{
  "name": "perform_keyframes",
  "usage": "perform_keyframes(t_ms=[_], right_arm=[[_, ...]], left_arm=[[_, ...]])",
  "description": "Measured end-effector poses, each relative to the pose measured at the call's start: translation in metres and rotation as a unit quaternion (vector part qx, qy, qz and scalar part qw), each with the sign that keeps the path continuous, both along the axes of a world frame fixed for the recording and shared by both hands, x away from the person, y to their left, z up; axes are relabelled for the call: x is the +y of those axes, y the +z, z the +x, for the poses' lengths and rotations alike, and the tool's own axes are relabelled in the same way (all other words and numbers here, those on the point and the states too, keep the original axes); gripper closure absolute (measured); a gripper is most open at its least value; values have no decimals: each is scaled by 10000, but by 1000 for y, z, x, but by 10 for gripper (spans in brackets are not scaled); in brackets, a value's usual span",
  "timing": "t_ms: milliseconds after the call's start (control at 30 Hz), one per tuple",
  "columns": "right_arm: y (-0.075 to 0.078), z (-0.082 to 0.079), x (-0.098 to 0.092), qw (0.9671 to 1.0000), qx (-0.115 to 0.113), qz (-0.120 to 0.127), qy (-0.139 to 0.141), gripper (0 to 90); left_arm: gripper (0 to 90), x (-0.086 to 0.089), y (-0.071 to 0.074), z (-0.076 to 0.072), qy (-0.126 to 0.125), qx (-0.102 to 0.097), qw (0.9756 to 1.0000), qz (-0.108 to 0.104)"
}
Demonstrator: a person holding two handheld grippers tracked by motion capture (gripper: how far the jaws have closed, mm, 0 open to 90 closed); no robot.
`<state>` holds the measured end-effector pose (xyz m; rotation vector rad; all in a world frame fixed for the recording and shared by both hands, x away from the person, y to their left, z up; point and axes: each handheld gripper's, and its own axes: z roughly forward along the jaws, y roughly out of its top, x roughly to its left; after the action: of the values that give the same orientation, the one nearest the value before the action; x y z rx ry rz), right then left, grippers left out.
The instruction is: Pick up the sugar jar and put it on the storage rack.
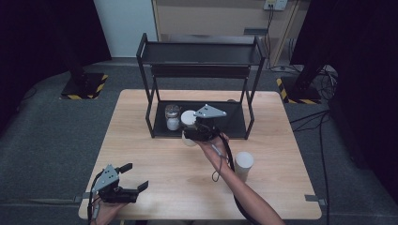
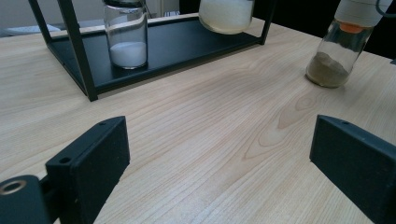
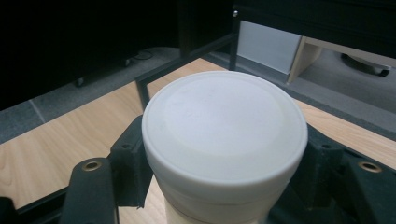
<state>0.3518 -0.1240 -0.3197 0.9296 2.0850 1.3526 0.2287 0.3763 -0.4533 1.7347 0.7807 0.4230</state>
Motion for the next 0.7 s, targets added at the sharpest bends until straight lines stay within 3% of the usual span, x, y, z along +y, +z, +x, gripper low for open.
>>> perform_keyframes(t_ms=[367,700], right_arm=[[4,18,11,9986,-31,-11,-529,337],[3,42,22,9948,-2,-96,-1012,337]], left_arm=[[37,0,0,0,-17,-2,10000,3],[37,0,0,0,-25,-10,10000,1]])
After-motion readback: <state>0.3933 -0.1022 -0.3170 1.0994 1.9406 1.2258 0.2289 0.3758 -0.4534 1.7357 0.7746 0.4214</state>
